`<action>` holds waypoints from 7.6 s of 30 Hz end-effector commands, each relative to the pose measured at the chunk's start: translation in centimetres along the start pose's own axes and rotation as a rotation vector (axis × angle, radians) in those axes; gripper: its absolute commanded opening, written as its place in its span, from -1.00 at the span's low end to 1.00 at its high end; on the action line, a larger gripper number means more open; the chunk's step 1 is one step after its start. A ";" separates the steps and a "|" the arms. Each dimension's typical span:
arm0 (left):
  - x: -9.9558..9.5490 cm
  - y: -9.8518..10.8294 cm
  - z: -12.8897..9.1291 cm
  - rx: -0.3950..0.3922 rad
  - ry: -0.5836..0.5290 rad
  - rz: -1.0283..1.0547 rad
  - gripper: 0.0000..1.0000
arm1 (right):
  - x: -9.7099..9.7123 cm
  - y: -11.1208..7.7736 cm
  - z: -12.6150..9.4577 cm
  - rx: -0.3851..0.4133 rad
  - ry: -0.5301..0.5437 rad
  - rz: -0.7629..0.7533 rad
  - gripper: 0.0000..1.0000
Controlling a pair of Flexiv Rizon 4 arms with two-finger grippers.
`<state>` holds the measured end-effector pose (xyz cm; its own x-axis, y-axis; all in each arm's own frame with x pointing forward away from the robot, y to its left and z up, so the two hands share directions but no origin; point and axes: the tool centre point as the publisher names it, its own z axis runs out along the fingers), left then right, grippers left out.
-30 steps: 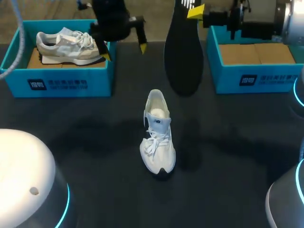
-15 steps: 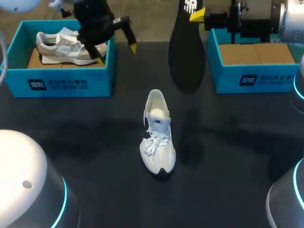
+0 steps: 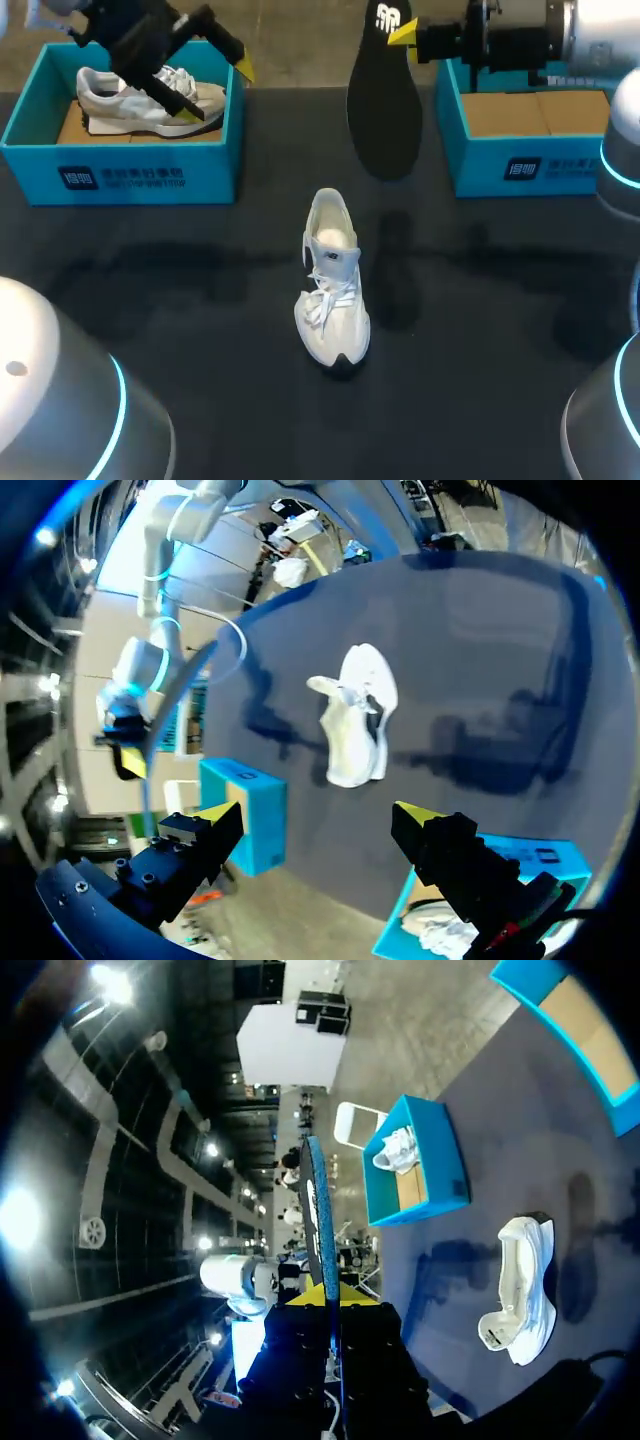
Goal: Take the shoe out of the shoebox, open the shoe tongue, remove and reinsert the insole, then place the shoe into the shoebox
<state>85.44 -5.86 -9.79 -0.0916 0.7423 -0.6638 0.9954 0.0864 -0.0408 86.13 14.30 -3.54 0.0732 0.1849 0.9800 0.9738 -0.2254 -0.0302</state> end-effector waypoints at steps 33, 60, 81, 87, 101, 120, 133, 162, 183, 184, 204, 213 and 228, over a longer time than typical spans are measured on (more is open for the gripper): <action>-5.4 -1.1 1.1 -0.022 -0.734 0.117 0.41 | -1.0 0.1 11.6 0.097 0.031 0.216 -1.00; -6.6 -0.6 3.4 0.034 -0.755 0.091 -1.00 | -0.8 -0.7 13.1 0.095 0.048 0.197 -0.88; -5.1 -0.6 0.4 0.113 -0.786 0.070 -1.00 | -2.6 -3.3 5.3 0.109 0.042 -0.178 1.00; -5.5 -0.7 0.4 0.133 -0.794 0.079 -1.00 | -2.9 -3.0 3.6 0.100 0.053 -0.209 1.00; -5.8 -0.3 0.6 0.130 -0.789 0.065 -1.00 | -3.3 -2.3 0.5 0.084 0.028 -0.250 1.00; -6.3 -1.5 -0.2 0.250 -0.835 -0.292 -1.00 | -3.3 -2.3 0.5 0.084 0.028 -0.250 1.00; -4.6 -2.6 0.3 0.840 -0.596 -1.301 -1.00 | -3.3 -2.3 0.5 0.084 0.028 -0.250 1.00; -4.4 -2.2 0.2 1.221 -0.433 -1.981 -1.00 | -3.3 -2.3 0.5 0.084 0.028 -0.250 1.00; -4.4 -2.2 1.8 1.357 0.119 -2.528 -1.00 | -3.3 -2.3 0.5 0.084 0.028 -0.250 1.00; -4.4 -2.1 1.9 1.376 0.136 -2.545 -1.00 | -3.0 -2.4 0.5 0.079 0.015 -0.257 1.00; -3.7 -1.5 5.1 1.455 0.435 -2.800 -1.00 | 0.3 -4.7 0.2 -0.067 -0.397 -0.234 1.00; -3.7 -1.4 6.6 1.449 0.468 -2.814 -1.00 | 1.9 -5.0 0.4 -0.089 -0.532 -0.251 1.00; -4.5 -1.3 7.2 1.411 0.409 -2.746 -1.00 | 3.2 -4.8 2.0 -0.031 -0.679 -0.247 1.00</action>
<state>84.57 -13.93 -12.17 0.1257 0.1070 0.9863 -0.9803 0.1663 0.1069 81.33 17.06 -0.93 -0.0518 0.6991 0.7132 0.9707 -0.1326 0.2005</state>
